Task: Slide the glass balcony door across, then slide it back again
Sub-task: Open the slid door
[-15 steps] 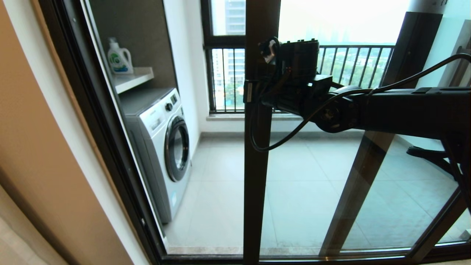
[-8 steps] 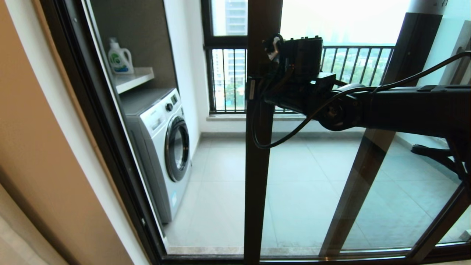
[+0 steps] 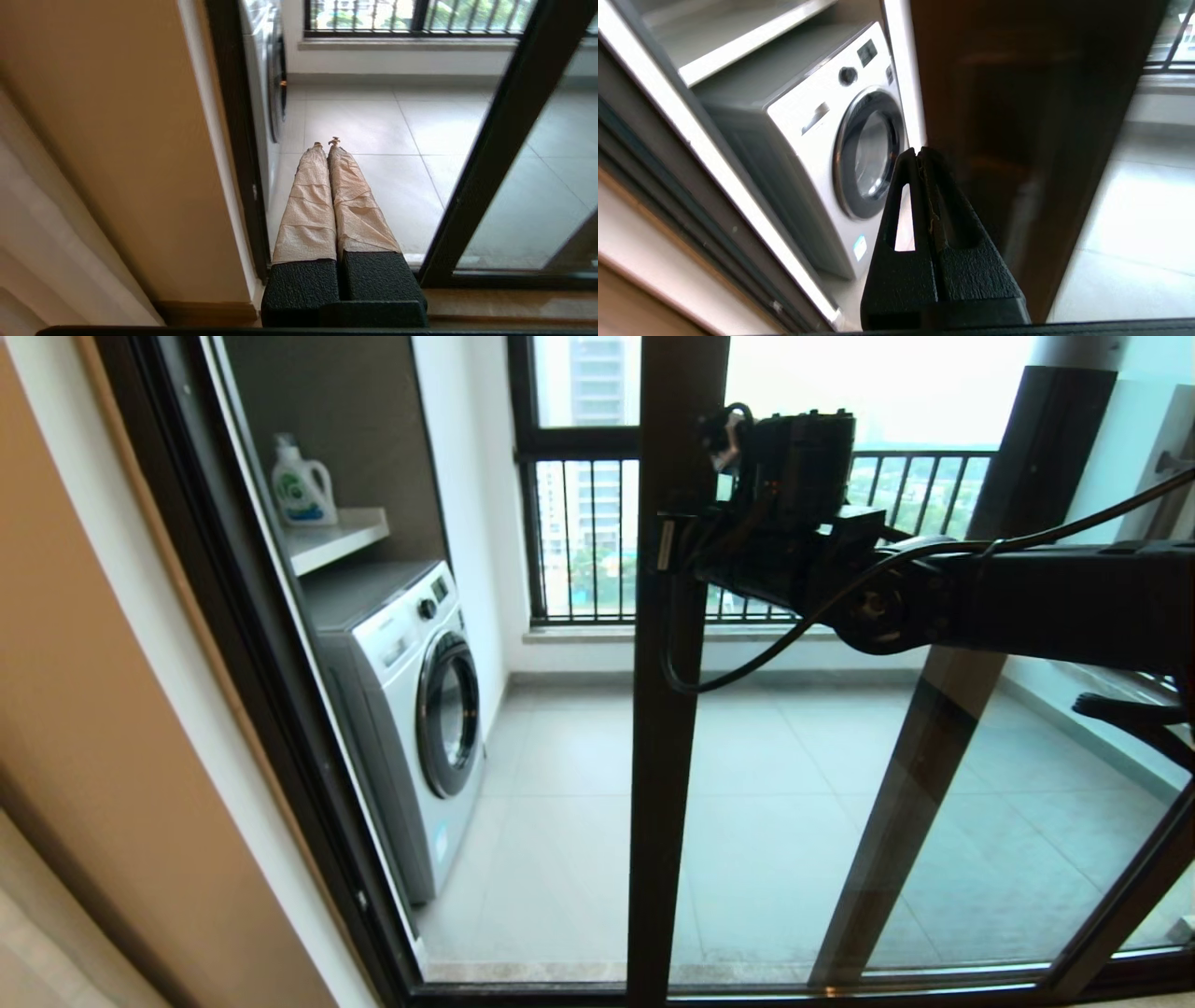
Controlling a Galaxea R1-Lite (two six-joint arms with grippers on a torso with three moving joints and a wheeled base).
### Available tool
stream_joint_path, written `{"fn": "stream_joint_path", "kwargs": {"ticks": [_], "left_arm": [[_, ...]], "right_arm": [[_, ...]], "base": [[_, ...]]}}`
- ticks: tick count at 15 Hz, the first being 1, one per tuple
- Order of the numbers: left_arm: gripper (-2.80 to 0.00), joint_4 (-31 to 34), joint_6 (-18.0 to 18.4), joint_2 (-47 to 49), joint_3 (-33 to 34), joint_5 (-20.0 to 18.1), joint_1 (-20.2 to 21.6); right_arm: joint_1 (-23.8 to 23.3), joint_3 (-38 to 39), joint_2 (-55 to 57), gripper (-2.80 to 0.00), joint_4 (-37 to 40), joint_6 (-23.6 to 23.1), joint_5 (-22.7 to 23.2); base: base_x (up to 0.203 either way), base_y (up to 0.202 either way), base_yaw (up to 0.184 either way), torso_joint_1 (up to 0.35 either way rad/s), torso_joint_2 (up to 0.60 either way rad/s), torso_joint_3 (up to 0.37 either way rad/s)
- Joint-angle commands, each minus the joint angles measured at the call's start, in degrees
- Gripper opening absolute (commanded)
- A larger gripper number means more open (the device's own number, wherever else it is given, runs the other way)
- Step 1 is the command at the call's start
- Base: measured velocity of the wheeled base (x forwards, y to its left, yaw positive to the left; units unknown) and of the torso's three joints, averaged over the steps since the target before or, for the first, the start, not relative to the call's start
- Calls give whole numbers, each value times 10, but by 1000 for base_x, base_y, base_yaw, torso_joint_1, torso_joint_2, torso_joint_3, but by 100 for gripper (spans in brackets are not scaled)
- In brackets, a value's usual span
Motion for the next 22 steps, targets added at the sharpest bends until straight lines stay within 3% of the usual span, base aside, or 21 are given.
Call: {"fn": "stream_joint_path", "kwargs": {"ticks": [1,10,22], "left_arm": [[-280,0,0,1,0,0,0],[-280,0,0,1,0,0,0],[-280,0,0,1,0,0,0]], "right_arm": [[22,-1,-3,-280,-3,0,6],[54,-5,32,-280,-5,0,9],[4,0,38,-280,-34,1,2]], "base": [[0,0,0,0,0,0],[0,0,0,0,0,0],[0,0,0,0,0,0]]}}
